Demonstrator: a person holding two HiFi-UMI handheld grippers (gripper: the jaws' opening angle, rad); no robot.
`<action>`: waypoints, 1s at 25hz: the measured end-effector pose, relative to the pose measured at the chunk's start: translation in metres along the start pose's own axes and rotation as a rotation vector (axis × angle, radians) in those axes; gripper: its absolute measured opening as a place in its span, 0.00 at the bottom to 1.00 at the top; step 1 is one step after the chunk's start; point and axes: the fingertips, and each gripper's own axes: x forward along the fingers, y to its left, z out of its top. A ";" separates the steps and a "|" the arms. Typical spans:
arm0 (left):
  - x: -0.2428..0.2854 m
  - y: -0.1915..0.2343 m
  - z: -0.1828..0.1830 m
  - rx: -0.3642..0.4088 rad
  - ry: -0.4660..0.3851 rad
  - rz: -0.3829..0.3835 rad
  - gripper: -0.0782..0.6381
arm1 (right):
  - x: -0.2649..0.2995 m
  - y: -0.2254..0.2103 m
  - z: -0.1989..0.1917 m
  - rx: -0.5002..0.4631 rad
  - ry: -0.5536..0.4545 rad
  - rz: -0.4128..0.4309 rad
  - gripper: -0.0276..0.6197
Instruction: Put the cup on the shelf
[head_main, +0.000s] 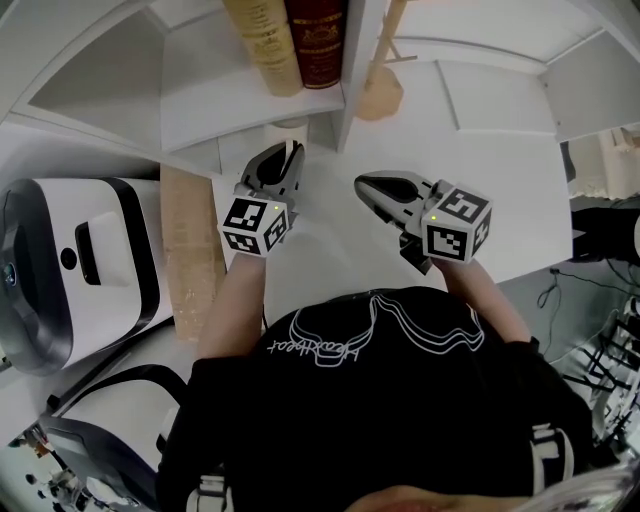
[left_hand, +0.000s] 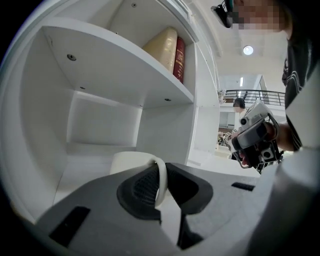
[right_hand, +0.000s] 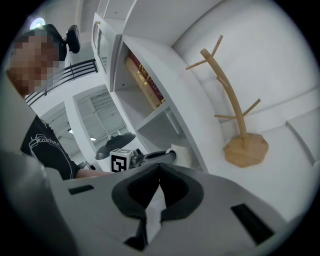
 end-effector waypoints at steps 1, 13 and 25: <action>0.000 0.000 0.000 0.005 -0.005 -0.006 0.15 | 0.000 -0.001 0.000 0.002 -0.001 -0.003 0.05; -0.007 0.013 -0.024 0.022 0.068 0.037 0.16 | 0.006 0.001 -0.008 0.009 0.015 0.003 0.05; 0.000 0.019 -0.037 0.018 0.157 0.032 0.16 | 0.008 0.002 -0.016 0.011 0.031 0.009 0.05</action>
